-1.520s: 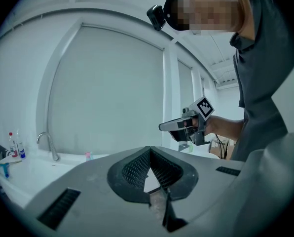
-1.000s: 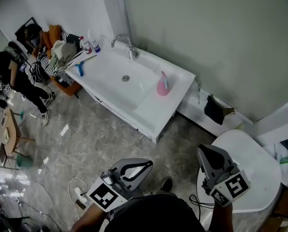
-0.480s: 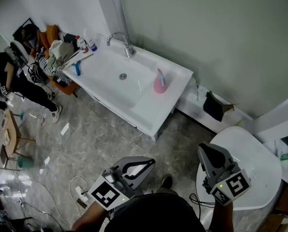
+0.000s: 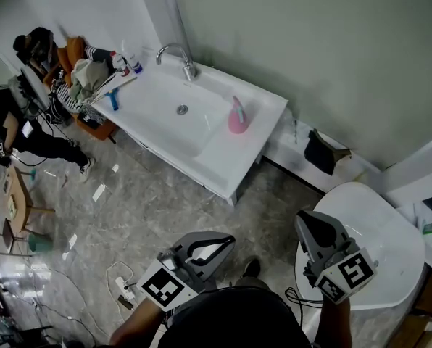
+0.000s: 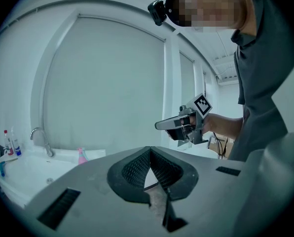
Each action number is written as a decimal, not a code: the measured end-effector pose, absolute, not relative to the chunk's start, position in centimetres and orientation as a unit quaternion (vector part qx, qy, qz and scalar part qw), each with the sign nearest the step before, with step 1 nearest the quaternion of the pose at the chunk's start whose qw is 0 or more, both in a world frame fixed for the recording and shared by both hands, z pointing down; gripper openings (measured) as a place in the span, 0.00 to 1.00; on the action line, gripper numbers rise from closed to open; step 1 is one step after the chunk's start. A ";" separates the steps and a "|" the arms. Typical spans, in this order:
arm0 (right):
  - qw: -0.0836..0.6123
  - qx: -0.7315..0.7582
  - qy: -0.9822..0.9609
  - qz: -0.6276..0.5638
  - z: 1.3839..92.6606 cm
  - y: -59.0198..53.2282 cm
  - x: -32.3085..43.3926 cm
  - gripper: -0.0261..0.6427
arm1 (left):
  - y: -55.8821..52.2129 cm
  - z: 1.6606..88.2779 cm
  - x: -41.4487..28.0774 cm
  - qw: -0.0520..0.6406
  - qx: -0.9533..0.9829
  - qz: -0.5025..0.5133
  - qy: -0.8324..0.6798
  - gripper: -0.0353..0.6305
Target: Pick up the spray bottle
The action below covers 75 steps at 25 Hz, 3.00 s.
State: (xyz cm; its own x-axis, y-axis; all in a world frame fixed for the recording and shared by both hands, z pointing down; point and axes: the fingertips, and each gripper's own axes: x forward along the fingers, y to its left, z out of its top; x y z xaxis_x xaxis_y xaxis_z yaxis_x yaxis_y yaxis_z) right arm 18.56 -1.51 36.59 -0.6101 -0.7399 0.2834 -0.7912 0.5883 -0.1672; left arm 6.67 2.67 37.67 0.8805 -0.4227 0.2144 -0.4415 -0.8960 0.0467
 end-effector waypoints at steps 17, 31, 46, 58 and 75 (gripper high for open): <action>0.121 0.411 -0.888 0.169 39.6 2.6 16.3 0.05 | 7.9 40.5 7.6 0.053 0.973 0.120 -0.192 0.06; 0.127 0.399 -0.892 0.173 39.8 0.1 9.1 0.05 | 7.0 42.1 0.9 0.064 0.968 0.141 -0.195 0.06; 0.134 0.431 -0.876 0.168 39.1 -1.6 4.0 0.05 | 3.7 41.3 -5.6 0.047 0.975 0.125 -0.177 0.06; 0.129 0.438 -0.879 0.137 36.9 -0.7 0.5 0.05 | 5.1 41.2 -10.1 0.042 0.976 0.114 -0.183 0.06; 0.102 0.441 -0.878 0.158 38.3 0.6 13.2 0.05 | 6.3 39.6 1.5 0.024 0.970 0.135 -0.198 0.06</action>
State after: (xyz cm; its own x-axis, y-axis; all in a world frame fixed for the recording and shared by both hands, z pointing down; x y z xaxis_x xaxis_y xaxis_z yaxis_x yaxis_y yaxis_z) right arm 13.22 0.60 38.33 -0.5909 -0.7412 0.3185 -0.8057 0.5620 -0.1868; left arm 1.54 6.34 39.59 0.8849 -0.3779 0.2723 -0.3911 -0.9203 -0.0063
